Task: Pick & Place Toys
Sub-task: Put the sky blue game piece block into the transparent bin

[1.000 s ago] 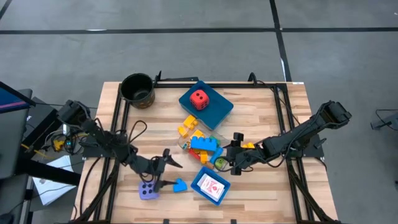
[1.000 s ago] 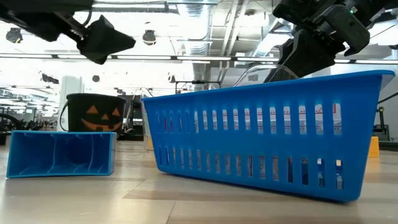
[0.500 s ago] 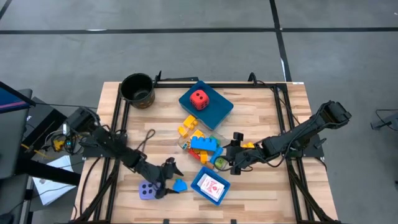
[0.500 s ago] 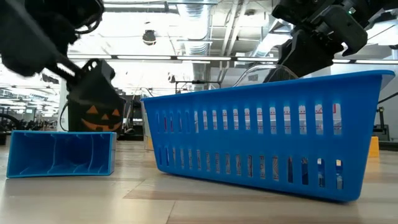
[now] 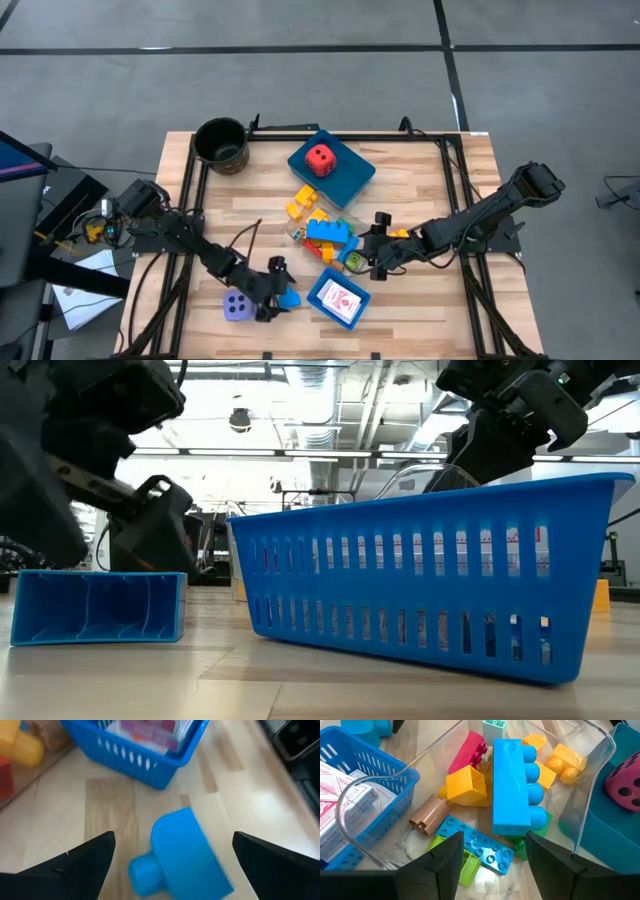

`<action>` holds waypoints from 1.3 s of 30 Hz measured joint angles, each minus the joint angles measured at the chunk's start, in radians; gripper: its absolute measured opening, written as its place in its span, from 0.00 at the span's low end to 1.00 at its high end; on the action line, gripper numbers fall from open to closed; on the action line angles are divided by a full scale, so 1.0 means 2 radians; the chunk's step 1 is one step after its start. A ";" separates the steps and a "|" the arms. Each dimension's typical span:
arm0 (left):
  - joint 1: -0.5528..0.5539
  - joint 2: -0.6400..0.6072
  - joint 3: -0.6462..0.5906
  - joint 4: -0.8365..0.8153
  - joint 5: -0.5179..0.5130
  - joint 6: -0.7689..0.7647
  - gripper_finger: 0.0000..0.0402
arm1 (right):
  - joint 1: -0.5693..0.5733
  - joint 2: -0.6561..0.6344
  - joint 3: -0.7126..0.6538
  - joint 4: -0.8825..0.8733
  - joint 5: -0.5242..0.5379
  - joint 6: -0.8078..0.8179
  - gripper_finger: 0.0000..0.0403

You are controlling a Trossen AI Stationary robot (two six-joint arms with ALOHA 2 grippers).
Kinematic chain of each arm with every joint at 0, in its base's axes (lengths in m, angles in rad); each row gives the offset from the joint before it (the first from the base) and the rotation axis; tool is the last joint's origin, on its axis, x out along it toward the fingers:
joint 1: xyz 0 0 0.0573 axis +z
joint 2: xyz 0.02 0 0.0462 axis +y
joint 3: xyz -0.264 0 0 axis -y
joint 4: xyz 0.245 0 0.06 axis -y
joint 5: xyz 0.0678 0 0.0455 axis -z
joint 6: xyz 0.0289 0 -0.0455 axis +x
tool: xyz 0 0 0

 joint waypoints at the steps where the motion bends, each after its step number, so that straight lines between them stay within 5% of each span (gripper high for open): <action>1: 0.000 0.000 0.000 -0.009 -0.001 0.000 1.00 | 0.000 0.000 0.000 0.000 0.000 0.000 0.51; 13: 0.003 0.000 0.000 -0.101 -0.038 -0.011 0.98 | 0.000 0.000 0.000 0.000 0.000 0.000 0.51; 39: 0.019 0.000 0.000 -0.044 -0.046 0.028 0.87 | 0.000 0.000 -0.001 0.003 0.001 0.000 0.51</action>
